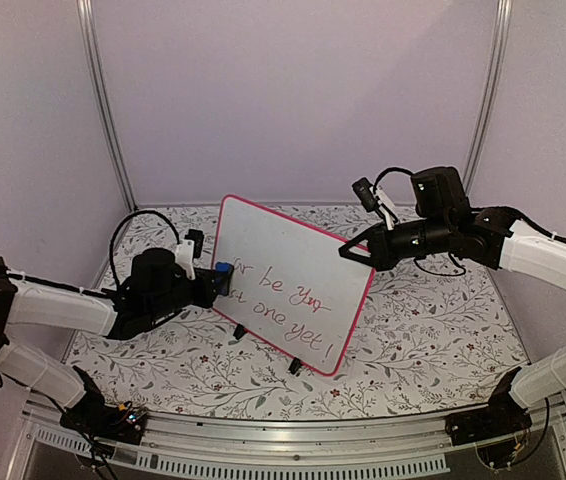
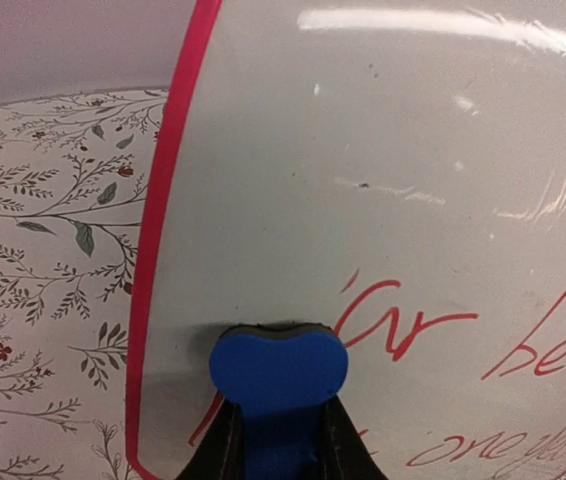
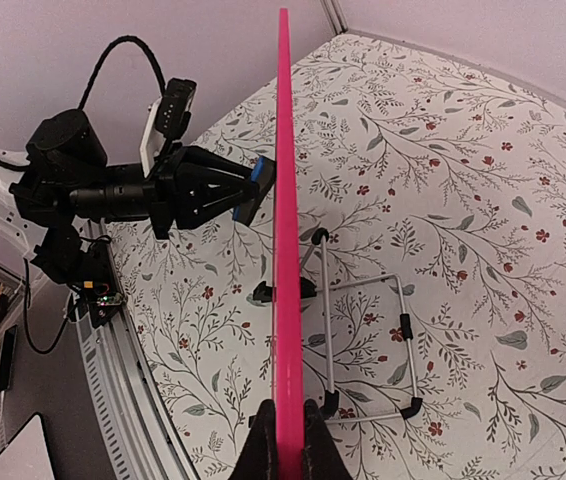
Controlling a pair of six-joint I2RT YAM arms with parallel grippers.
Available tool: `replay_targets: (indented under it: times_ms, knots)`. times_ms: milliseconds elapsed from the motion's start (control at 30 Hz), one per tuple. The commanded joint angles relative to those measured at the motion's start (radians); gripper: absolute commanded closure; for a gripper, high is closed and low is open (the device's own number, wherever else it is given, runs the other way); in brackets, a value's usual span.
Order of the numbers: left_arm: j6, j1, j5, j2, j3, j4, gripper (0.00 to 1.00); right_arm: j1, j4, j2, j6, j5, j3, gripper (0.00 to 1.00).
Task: Erase the whiteboard
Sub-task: Erase the center of the whiteboard.
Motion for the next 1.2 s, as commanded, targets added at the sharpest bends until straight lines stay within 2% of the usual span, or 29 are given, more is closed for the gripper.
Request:
replay_targets:
  times_ms: [0, 467, 1167]
  knots:
    - [0.028, -0.018, 0.017, -0.026, 0.075, -0.02, 0.85, 0.014, -0.022, 0.004, -0.067, -0.065, -0.016, 1.0]
    - [0.054, -0.024, 0.014, 0.007, 0.153, -0.06, 0.85, 0.014, -0.025, 0.001, -0.068, -0.067, -0.013, 1.0]
    - [-0.006, -0.049, -0.013, 0.079, 0.009, 0.019, 0.85, 0.014, -0.024, 0.006, -0.067, -0.063, -0.015, 1.0]
